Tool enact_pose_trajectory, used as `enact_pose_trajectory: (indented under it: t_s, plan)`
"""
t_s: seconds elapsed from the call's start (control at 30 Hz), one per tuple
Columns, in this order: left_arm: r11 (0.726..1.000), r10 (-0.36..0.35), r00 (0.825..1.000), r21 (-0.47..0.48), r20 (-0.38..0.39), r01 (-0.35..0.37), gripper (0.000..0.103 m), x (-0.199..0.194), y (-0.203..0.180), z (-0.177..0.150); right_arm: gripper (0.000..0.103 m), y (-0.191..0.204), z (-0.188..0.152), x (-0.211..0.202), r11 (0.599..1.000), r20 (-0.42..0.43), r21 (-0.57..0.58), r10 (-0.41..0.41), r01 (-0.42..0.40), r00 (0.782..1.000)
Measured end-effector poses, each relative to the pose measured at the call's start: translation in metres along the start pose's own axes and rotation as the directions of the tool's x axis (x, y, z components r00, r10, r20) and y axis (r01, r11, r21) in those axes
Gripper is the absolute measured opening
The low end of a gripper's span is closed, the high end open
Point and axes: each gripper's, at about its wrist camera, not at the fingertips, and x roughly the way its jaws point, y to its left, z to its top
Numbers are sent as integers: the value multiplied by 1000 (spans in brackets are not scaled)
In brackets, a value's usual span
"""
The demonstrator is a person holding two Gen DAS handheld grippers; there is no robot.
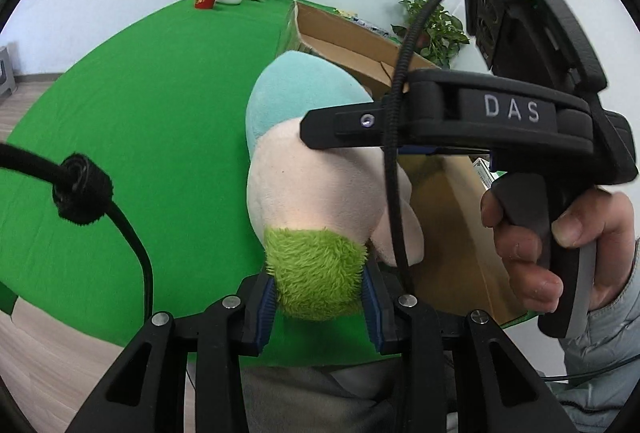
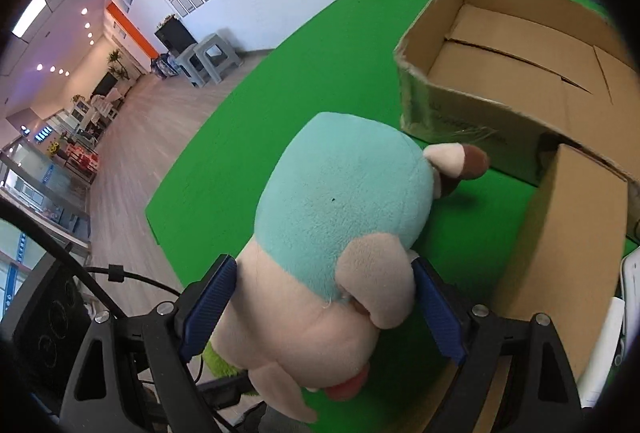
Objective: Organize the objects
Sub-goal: 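Lift the plush pig with the left gripper and carry it over the large box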
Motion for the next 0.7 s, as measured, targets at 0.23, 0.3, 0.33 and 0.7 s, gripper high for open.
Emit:
enact_pose_trajectory:
  t_s: [0.23, 0.3, 0.33, 0.7]
  plan:
    - [1000, 14, 1000, 6, -7, -14, 33, -3, 1, 1, 73, 14, -12, -4, 993, 64, -53, -102, 105, 993]
    - [1000, 19, 1000, 10, -9, -19, 33, -3, 0, 2, 68, 12, -14, -4, 993, 79, -49, -107, 112, 991]
    - [1000, 23, 1000, 15, -10, -23, 33, -4, -1, 2, 67, 11, -15, -6, 993, 89, -47, -108, 112, 990]
    - [988, 54, 997, 141, 63, -63, 31, -28, -45, 26, 53, 6, 4, -29, 996, 224, -14, -85, 90, 971]
